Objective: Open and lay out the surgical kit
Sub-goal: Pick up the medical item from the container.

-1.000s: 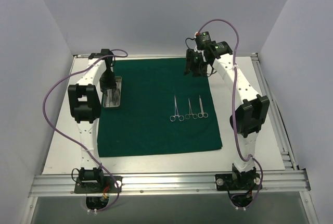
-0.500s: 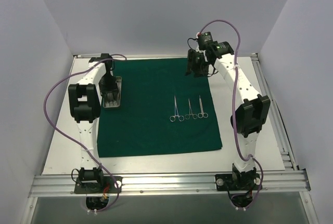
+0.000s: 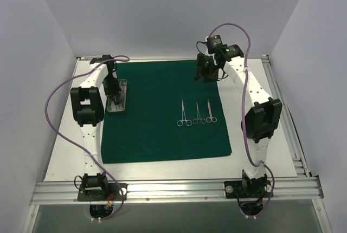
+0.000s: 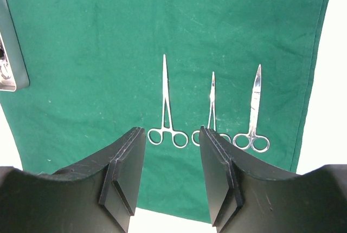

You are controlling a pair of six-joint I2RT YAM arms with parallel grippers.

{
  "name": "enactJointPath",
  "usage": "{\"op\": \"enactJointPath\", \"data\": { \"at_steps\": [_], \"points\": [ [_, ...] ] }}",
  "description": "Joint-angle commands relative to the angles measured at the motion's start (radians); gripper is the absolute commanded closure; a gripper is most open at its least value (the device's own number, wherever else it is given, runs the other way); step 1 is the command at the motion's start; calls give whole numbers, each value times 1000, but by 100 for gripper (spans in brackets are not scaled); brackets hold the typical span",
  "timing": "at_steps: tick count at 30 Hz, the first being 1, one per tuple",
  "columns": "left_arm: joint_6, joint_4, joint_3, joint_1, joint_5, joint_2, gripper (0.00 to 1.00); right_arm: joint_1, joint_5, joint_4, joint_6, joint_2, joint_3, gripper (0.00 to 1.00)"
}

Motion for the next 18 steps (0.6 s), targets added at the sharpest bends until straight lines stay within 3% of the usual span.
{"op": "enactJointPath", "data": {
  "at_steps": [1,9,18],
  "points": [
    [12,78,-39,3,37,-7,98,-5,-6,-4,-8,-79,-17,55],
    [-2,38,-9,3,75,-128,98,-2,-26,25,5,-74,-34,55],
    [-2,-21,19,6,21,-186,98,12,-47,35,5,-51,-16,55]
  ]
}}
